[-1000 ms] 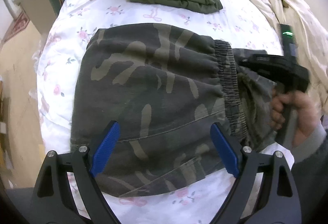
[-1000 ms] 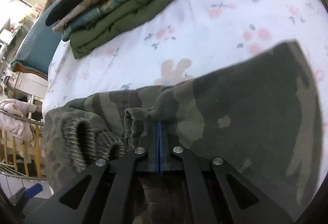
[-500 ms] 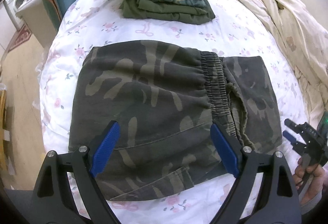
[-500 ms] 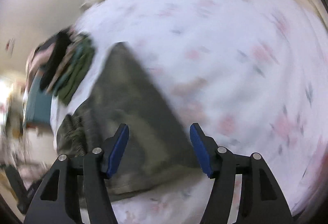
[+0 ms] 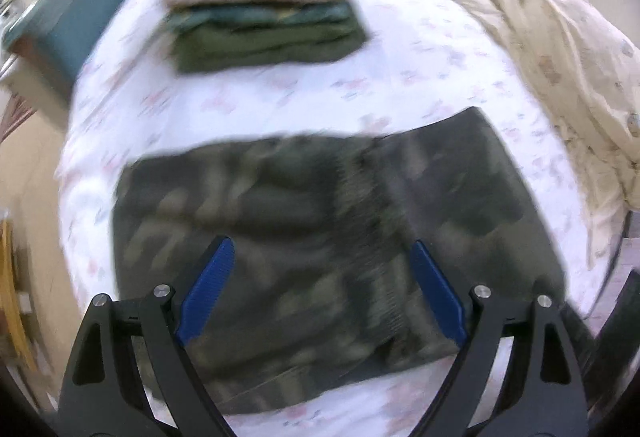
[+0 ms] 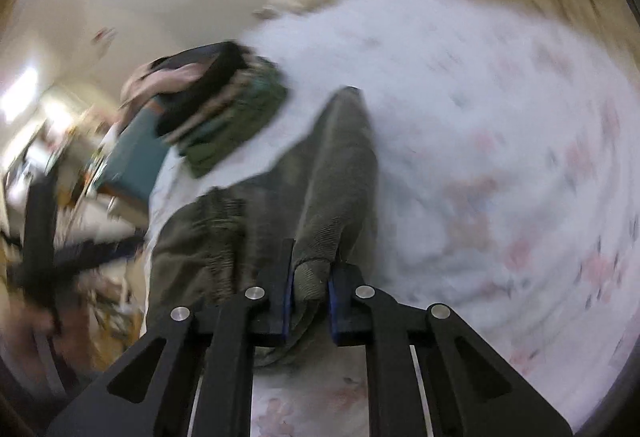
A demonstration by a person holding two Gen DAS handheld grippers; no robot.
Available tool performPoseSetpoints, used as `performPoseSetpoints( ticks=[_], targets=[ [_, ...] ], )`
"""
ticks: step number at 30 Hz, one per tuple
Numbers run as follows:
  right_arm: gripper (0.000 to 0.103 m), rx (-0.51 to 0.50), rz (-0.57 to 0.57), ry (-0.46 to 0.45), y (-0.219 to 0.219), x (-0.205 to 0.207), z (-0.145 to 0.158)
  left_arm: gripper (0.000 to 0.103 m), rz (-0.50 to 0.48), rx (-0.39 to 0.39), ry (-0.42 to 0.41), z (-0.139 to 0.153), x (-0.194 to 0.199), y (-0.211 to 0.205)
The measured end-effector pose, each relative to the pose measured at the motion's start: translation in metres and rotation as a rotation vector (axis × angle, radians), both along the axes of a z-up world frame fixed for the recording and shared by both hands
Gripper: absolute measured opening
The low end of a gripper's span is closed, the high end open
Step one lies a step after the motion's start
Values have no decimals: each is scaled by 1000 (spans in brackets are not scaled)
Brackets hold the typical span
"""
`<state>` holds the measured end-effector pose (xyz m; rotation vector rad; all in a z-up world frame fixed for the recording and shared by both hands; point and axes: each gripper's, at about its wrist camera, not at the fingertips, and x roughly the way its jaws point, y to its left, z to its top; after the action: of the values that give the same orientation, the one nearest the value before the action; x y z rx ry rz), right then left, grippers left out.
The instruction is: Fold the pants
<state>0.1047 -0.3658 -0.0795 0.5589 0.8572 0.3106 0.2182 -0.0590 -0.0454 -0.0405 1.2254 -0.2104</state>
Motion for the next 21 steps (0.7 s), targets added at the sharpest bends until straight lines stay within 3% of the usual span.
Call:
performPoseSetpoints(
  ticks=[7,11,12,13,15,21],
  targets=[
    [11,-42,184,-82,49,3,8,88,-149,-53,95,6,66,-91],
    [11,-41,257,-113,59,2,9,87,-249,27,170,-28,77,-131],
    [11,-41,275,-119,63,3,10,78,-279,54,182,-38,78,-137],
    [11,-49,298,-129,69,2,12,45,-296,60,183,-41,77,-138],
    [11,-58,326,-146,76,1,15,10,-320,29,197,-40,75,-129],
    [11,-48,424,-244,103,-9,48,7,-354,-28,94,13,65,-68]
  ],
)
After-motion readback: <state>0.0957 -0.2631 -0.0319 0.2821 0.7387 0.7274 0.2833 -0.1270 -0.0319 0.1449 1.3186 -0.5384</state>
